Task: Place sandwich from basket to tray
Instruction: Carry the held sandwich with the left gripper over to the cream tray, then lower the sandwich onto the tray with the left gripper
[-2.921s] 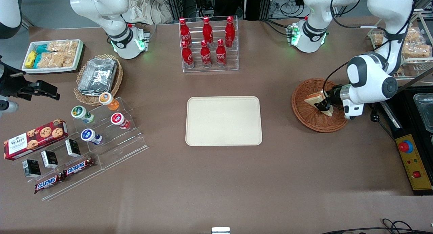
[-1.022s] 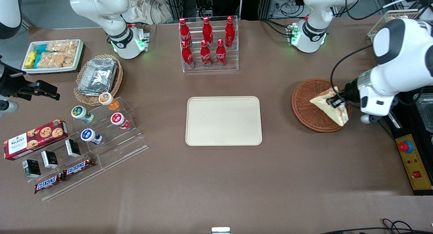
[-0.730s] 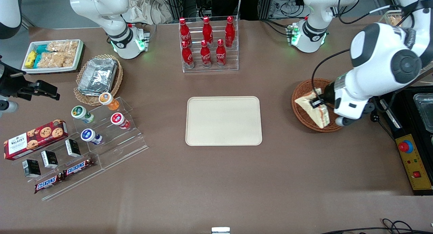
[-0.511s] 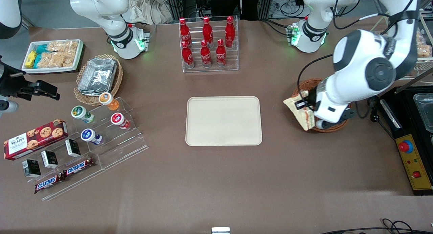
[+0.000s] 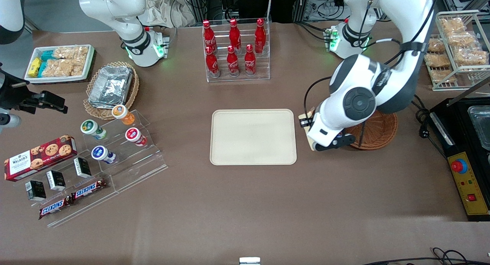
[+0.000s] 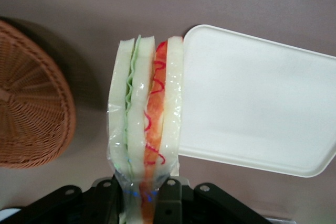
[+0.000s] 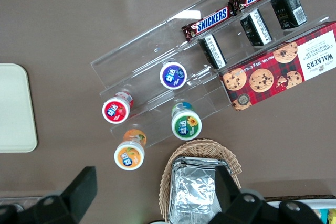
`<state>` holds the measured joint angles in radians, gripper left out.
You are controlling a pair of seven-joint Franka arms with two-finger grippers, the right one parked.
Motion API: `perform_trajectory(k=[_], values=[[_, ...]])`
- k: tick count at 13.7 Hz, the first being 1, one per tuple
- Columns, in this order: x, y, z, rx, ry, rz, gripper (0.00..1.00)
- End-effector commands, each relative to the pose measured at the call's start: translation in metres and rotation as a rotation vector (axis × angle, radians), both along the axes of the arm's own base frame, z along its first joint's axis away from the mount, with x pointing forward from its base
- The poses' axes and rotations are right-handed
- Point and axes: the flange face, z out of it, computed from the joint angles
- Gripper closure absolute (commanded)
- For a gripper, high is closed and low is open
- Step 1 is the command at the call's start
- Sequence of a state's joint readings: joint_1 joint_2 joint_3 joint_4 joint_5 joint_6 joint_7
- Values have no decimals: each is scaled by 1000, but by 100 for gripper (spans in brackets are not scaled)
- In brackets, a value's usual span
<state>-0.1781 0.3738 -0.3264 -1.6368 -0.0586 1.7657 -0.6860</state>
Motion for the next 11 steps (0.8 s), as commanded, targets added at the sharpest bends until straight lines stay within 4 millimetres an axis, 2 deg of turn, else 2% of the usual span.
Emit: perform_trajectory(k=[1,6,11], values=[[3,-30,-24,3,-11,-46,74],[-9,-61,-78,16,21,-106,74],[-19,-79,-124,59,29,-168,74]])
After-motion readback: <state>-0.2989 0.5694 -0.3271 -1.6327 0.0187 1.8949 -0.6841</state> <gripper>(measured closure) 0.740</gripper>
